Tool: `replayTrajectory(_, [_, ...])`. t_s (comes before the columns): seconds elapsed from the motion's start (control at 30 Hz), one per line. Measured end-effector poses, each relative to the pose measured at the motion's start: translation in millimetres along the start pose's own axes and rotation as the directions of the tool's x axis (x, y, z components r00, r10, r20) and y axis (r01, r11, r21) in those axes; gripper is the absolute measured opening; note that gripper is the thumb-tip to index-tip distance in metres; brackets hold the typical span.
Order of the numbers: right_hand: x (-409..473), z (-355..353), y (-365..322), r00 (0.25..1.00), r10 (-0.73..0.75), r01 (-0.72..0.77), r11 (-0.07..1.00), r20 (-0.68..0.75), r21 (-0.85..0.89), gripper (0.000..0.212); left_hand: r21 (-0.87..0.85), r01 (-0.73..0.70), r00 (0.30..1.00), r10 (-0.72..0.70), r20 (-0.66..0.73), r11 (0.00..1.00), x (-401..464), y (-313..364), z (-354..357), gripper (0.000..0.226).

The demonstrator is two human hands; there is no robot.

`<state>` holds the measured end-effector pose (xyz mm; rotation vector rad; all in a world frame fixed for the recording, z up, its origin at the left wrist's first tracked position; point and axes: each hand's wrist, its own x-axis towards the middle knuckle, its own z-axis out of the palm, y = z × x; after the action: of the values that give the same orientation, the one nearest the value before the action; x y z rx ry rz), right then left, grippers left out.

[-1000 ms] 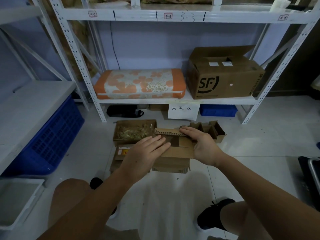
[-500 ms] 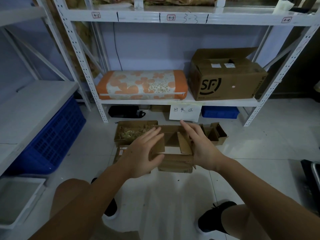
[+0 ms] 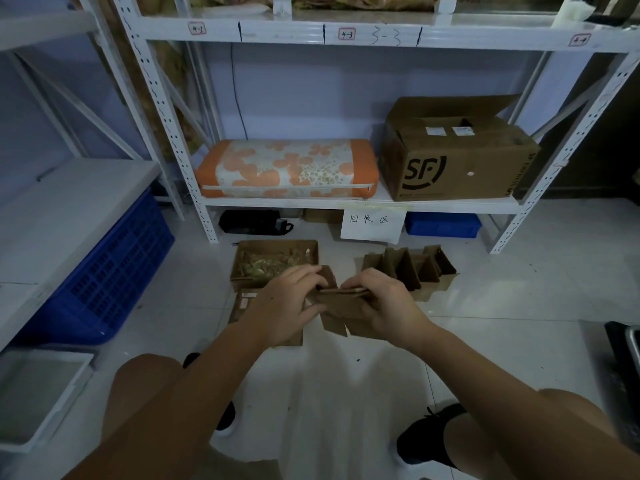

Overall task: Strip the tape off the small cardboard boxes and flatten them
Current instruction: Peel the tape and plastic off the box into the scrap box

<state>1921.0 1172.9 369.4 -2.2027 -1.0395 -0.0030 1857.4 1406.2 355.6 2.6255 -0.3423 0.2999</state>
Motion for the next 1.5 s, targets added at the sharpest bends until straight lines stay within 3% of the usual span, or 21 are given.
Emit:
replayTrajectory(0.07, [-2,-3,1,0.995,0.081,-0.079,0.996,-0.055,0.035,0.039,0.059,0.031,0.999,-0.03,-0.029,0.998,1,-4,1,0.055])
replayTrajectory(0.13, [-4,-6,2,0.983,0.172,-0.164,0.981,-0.068,0.108,0.036,0.028,0.157,0.986,-0.156,-0.053,0.987,-1,-4,1,0.075])
replayTrajectory(0.23, [-4,-12,1,0.949,0.31,-0.283,0.913,-0.052,0.294,0.033,-0.269,0.391,0.909,-0.415,-0.037,0.88,-3,-2,-1,0.09])
replayTrajectory(0.33, [-3,-17,0,0.894,0.448,-0.361,0.753,-0.027,0.55,0.032,-0.547,0.522,0.819,-0.564,0.108,0.654,-2,1,0,0.075])
replayTrajectory(0.5, [-3,-19,5,0.802,0.597,-0.349,0.458,0.007,0.818,0.057,-0.705,0.437,0.803,-0.595,0.028,0.558,-2,1,2,0.051])
replayTrajectory(0.6, [-1,-16,7,0.764,0.643,-0.36,0.495,-0.055,0.791,0.059,-0.712,0.4,0.837,-0.546,0.028,0.578,-5,1,2,0.053])
replayTrajectory(0.73, [-5,-12,8,0.826,0.563,-0.349,0.519,-0.006,0.78,0.051,-0.716,0.372,0.833,-0.552,-0.022,0.59,-4,5,0,0.05])
replayTrajectory(0.83, [-5,-13,7,0.882,0.452,-0.402,0.575,0.133,0.712,0.075,-0.717,0.358,0.828,-0.559,-0.052,0.598,-5,2,-3,0.053])
replayTrajectory(0.93, [-4,-15,10,0.881,0.38,-0.467,0.597,0.283,0.653,0.101,-0.688,0.382,0.827,-0.56,-0.044,0.617,-8,-2,-8,0.058])
replayTrajectory(1.03, [0,-13,11,0.883,0.335,-0.467,0.687,0.328,0.557,0.115,-0.639,0.424,0.852,-0.522,0.04,0.642,-12,-15,-11,0.08])
replayTrajectory(1.13, [8,-9,14,0.89,0.345,-0.454,0.725,0.298,0.517,0.119,-0.581,0.489,0.861,-0.468,0.2,0.651,-14,-30,-13,0.118])
replayTrajectory(1.2, [14,-3,19,0.889,0.347,-0.455,0.74,0.299,0.496,0.121,-0.557,0.514,0.852,-0.464,0.243,0.652,-13,-39,-14,0.129])
replayTrajectory(1.5, [29,68,73,0.816,0.401,-0.557,0.739,0.417,0.378,0.128,-0.372,0.642,0.767,-0.566,0.303,0.67,-16,-84,40,0.117])
